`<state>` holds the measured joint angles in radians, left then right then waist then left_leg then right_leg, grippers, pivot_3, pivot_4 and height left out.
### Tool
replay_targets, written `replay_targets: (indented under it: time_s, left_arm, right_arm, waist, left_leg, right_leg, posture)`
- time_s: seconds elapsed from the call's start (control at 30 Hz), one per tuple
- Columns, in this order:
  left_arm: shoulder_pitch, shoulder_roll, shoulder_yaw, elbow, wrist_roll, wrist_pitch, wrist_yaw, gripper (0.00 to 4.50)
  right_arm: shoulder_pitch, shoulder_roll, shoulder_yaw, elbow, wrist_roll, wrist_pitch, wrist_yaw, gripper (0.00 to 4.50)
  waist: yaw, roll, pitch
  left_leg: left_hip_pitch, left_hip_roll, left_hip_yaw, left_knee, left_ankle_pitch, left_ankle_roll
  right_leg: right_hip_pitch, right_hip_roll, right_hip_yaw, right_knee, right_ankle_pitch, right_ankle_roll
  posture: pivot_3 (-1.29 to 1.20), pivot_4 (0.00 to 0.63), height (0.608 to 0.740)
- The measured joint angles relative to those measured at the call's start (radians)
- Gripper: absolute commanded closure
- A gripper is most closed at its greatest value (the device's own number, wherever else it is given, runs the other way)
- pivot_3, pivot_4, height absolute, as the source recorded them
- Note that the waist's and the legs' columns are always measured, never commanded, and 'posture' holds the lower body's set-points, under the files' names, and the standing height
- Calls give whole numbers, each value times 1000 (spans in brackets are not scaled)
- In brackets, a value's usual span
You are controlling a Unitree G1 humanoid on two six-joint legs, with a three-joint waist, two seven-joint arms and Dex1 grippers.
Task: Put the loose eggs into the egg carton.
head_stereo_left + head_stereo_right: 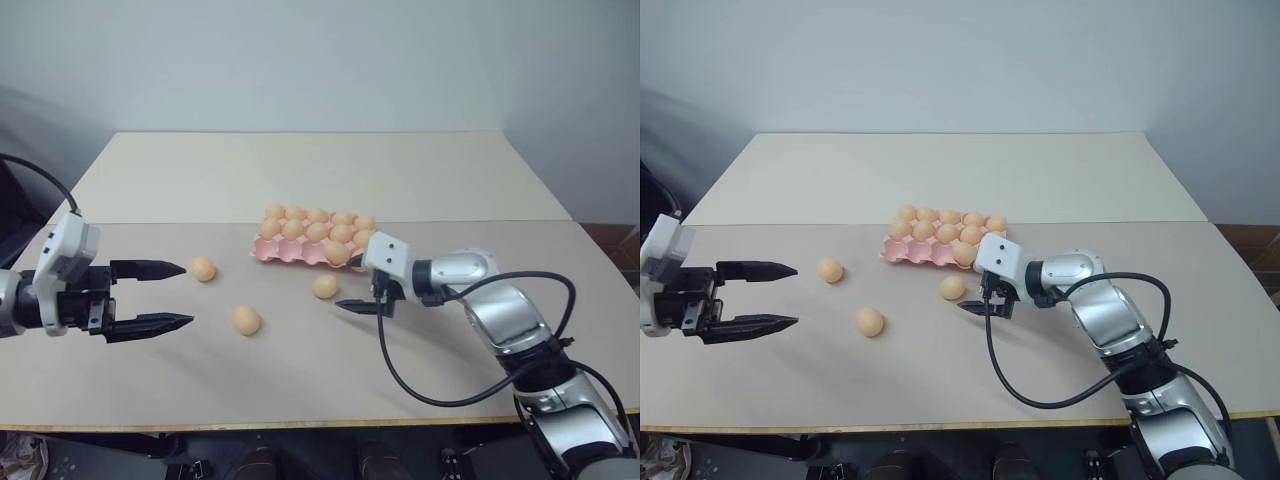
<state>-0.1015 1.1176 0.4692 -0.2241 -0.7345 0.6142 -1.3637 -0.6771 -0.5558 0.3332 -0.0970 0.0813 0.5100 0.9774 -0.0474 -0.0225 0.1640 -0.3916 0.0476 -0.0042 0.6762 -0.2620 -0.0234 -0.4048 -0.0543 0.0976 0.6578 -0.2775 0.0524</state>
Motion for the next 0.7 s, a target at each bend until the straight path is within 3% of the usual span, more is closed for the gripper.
replay_targets:
  time_s: [0.7]
  left_arm:
    - [23, 0, 21, -25, -14, 22, 18, 0]
  right_arm:
    - [-66, 166, 71, 348, -143, -134, -78, 45]
  waist:
    - [-4, 0, 0]
  left_leg:
    - [0, 0, 0, 0, 0, 0]
  right_leg:
    - [0, 0, 0, 1, 0, 0]
  posture:
    - [0, 150, 740]
